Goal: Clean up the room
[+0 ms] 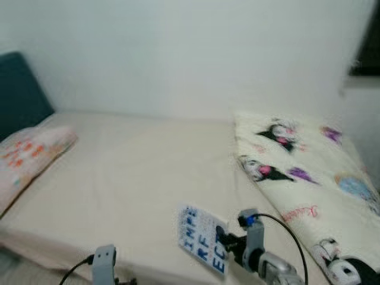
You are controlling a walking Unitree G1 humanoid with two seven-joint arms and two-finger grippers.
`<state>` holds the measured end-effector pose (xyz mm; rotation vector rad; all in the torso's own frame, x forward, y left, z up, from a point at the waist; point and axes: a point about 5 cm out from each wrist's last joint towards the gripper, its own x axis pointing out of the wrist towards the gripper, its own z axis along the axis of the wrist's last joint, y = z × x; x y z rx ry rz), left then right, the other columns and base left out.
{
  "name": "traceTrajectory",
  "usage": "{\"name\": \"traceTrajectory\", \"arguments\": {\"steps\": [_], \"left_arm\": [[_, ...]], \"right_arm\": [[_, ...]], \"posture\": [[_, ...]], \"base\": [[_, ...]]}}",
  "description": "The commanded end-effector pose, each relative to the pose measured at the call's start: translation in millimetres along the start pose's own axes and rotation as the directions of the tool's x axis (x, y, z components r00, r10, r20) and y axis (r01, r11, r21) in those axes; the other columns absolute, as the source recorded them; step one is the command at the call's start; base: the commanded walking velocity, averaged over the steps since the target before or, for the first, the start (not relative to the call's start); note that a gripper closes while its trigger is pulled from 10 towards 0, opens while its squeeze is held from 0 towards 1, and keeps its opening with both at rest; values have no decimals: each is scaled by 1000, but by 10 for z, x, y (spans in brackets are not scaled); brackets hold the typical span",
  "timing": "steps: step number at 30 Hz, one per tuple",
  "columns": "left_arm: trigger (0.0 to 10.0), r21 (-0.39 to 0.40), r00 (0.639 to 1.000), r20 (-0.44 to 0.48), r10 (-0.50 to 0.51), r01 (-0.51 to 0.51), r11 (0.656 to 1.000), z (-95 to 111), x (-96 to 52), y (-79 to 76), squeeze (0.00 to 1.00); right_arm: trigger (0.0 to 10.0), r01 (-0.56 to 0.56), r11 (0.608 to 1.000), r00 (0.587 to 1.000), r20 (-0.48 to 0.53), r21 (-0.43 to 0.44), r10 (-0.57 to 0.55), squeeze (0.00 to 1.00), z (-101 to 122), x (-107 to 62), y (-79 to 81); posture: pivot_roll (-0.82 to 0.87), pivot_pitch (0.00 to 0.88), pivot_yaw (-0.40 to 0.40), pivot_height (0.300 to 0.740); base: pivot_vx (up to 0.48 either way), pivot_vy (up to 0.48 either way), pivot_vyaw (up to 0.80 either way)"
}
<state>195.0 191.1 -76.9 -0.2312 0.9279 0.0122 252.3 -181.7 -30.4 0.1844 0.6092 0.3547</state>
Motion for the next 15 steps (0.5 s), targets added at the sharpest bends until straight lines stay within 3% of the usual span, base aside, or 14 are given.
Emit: {"name": "traceTrajectory", "arguments": {"steps": [1,4,15], "left_arm": [[10000,14,1000,-16,10,-10,1000,-35,-9,25,0],[10000,23,1000,-19,10,-9,1000,-31,-7,21,0],[10000,-3,1000,-23,-12,12,1000,-51,-11,17,0]], "right_arm": [[10000,18,998,1000,-21,60,-17,0,-112,-21,13],[10000,72,991,997,-50,114,-67,0,-253,-102,-52],[10000,94,983,995,-27,159,-91,0,-282,-137,-84]], "posture": [[79,0,35,740],[77,0,35,740],[72,0,40,740]], "base": [[0,0,781],[0,0,775],[0,0,777]]}}
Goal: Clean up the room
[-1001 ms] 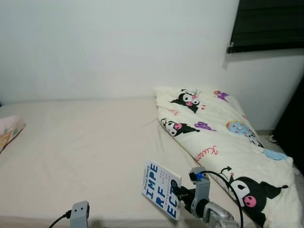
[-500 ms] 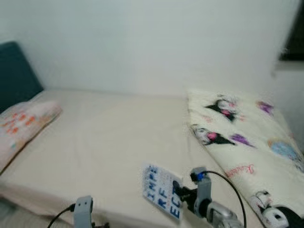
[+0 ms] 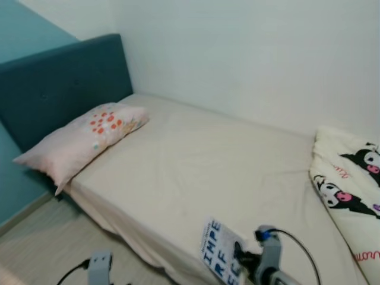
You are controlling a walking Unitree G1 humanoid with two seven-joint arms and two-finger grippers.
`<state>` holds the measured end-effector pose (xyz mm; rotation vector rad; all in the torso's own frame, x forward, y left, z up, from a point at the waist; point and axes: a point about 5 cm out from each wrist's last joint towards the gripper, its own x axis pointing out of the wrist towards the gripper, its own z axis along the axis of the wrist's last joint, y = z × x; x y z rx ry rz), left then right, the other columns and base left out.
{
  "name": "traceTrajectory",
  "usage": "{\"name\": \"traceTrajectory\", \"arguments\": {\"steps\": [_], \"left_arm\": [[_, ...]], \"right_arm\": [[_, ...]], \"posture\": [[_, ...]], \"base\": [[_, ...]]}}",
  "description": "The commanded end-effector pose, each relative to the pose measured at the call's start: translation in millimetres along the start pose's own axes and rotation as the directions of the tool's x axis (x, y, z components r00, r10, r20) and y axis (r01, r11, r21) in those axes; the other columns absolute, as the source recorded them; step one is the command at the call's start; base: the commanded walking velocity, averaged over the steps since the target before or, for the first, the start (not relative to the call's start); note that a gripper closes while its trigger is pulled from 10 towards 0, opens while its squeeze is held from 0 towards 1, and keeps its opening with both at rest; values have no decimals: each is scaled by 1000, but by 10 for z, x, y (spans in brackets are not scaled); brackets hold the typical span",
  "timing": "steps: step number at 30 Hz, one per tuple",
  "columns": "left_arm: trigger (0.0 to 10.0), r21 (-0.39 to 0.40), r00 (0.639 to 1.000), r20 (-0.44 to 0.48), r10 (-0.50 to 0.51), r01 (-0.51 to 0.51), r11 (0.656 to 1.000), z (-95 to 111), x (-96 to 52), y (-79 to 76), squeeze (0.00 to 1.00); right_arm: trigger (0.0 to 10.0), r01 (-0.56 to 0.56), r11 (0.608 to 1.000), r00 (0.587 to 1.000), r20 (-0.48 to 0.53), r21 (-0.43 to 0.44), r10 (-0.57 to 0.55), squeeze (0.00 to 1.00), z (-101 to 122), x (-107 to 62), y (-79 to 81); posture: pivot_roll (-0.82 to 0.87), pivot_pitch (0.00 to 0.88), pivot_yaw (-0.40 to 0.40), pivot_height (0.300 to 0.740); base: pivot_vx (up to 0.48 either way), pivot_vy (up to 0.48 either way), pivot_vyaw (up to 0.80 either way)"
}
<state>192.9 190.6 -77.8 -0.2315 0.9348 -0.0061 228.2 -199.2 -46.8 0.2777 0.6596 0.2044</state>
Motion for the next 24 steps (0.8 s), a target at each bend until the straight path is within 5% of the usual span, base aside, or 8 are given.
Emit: {"name": "traceTrajectory", "arguments": {"steps": [1,10,24], "left_arm": [[10000,-11,1000,-14,3,-3,1000,-28,-7,18,0],[10000,-1,1000,-24,-5,5,1000,-37,-7,14,0],[10000,-13,999,-33,-6,6,1000,-67,-15,26,0]], "right_arm": [[10000,-21,1000,1000,-4,23,21,0,-27,20,56],[10000,-48,998,998,27,-35,49,0,120,80,107],[10000,-122,977,991,40,-174,130,0,294,149,217]], "posture": [[72,0,40,740],[76,0,38,740],[74,0,36,740]], "base": [[0,0,775],[99,0,776],[480,0,629]]}}
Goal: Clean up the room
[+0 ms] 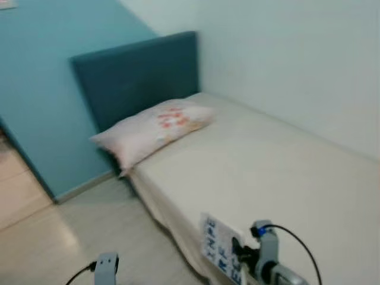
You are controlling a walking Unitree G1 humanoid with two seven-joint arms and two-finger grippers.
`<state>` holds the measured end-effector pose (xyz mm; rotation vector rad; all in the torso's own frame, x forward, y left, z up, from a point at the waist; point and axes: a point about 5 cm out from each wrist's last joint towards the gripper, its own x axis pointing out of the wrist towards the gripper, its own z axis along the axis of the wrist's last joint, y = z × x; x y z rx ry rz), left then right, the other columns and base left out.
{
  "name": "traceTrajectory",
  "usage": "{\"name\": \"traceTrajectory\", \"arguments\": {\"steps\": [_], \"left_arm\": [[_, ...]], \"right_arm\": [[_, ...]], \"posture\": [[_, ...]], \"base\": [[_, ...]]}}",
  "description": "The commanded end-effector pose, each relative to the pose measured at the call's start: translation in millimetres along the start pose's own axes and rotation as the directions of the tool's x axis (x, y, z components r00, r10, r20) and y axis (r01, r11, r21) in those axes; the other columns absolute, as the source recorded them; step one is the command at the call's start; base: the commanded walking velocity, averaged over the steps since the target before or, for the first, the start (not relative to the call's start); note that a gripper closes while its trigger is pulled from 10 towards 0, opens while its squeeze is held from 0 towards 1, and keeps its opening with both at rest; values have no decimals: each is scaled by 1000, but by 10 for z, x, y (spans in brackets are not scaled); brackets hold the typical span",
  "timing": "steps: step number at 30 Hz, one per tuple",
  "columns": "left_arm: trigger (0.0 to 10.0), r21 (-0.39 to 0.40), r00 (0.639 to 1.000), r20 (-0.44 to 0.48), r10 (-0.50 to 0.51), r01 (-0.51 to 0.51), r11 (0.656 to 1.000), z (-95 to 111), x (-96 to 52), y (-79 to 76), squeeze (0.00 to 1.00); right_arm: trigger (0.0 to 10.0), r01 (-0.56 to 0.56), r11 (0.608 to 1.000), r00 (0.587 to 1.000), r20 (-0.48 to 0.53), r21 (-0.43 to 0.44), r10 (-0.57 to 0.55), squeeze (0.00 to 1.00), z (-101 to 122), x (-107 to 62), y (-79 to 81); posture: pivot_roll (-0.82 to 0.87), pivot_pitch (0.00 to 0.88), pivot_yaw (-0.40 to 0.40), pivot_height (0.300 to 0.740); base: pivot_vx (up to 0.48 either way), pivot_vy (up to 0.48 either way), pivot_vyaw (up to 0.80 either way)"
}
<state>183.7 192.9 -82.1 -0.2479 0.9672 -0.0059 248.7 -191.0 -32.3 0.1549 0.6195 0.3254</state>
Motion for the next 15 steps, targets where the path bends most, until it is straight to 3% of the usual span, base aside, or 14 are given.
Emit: {"name": "traceTrajectory", "arguments": {"steps": [1,9,15], "left_arm": [[10000,2,1000,0,-3,3,1000,25,8,-15,0],[10000,0,1000,-1,-5,5,1000,26,8,-15,0],[10000,1,1000,-3,-6,6,1000,17,6,-13,0]], "right_arm": [[10000,-50,998,998,45,-24,51,0,97,64,100],[10000,-23,999,997,68,-24,24,0,148,62,65],[10000,36,999,996,81,-12,-35,0,168,51,9]], "posture": [[74,0,36,740],[71,0,36,740],[67,0,40,740]], "base": [[480,0,800],[480,0,800],[480,0,74]]}}
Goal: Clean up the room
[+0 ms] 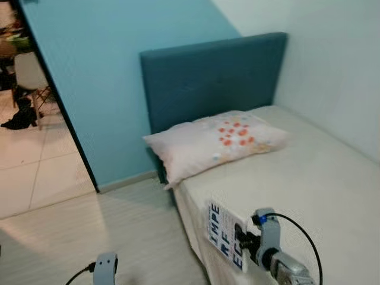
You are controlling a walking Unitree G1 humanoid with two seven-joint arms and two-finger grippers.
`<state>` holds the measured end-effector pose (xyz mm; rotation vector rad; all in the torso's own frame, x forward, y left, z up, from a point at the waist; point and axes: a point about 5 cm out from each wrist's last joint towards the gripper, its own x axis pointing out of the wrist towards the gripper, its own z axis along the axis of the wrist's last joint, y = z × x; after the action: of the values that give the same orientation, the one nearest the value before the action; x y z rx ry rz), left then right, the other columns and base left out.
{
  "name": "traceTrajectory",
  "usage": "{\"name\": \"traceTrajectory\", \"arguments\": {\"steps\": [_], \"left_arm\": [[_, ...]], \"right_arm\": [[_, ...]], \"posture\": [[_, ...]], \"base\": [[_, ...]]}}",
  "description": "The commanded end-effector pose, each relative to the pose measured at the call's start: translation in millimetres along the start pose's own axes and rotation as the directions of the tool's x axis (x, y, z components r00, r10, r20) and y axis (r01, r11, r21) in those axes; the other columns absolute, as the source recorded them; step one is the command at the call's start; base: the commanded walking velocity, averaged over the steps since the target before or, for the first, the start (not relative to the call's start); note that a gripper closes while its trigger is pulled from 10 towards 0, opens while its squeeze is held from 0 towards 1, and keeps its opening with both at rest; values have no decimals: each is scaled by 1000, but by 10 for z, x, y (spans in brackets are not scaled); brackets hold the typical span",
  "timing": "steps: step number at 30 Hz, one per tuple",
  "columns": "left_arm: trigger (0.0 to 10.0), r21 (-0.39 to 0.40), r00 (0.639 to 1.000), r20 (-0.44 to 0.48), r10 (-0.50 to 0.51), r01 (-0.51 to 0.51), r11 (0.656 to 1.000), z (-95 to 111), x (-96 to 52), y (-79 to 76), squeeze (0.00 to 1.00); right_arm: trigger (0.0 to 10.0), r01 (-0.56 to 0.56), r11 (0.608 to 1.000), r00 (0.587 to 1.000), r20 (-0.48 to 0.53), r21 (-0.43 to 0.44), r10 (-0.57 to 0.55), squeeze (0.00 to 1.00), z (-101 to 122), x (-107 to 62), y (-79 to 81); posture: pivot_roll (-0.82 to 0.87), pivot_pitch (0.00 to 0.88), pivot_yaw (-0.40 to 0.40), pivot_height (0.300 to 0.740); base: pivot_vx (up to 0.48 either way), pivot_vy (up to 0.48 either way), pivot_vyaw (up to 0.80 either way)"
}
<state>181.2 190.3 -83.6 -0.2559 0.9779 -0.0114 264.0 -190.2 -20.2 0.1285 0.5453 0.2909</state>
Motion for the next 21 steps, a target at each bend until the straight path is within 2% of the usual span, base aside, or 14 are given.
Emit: {"name": "traceTrajectory", "arguments": {"steps": [1,6,10,14,16,21], "left_arm": [[10000,7,1000,8,0,0,1000,50,4,7,0],[10000,9,1000,7,-1,1,1000,51,4,5,0],[10000,15,1000,10,10,-10,1000,61,5,9,0],[10000,20,1000,1,24,-24,999,56,6,15,0],[10000,13,1000,4,12,-12,1000,54,5,10,0],[10000,12,1000,5,4,-4,1000,57,2,18,0]], "right_arm": [[10000,-10,1000,1000,11,14,10,0,-17,-4,19],[10000,-47,999,999,11,8,46,0,-24,-3,49],[10000,-50,999,999,-4,-4,50,0,-55,-7,62],[10000,-7,1000,1000,-13,-6,7,0,-63,-11,31],[10000,48,998,999,-1,36,-48,0,-44,-20,-29],[10000,78,993,996,28,92,-81,0,-9,-32,-81]], "posture": [[66,0,41,740],[65,0,42,740],[64,0,44,740],[64,0,45,740],[63,0,46,740],[63,0,46,740]], "base": [[480,0,0],[480,0,0],[439,0,791],[0,0,0],[0,0,0],[50,-81,0]]}}
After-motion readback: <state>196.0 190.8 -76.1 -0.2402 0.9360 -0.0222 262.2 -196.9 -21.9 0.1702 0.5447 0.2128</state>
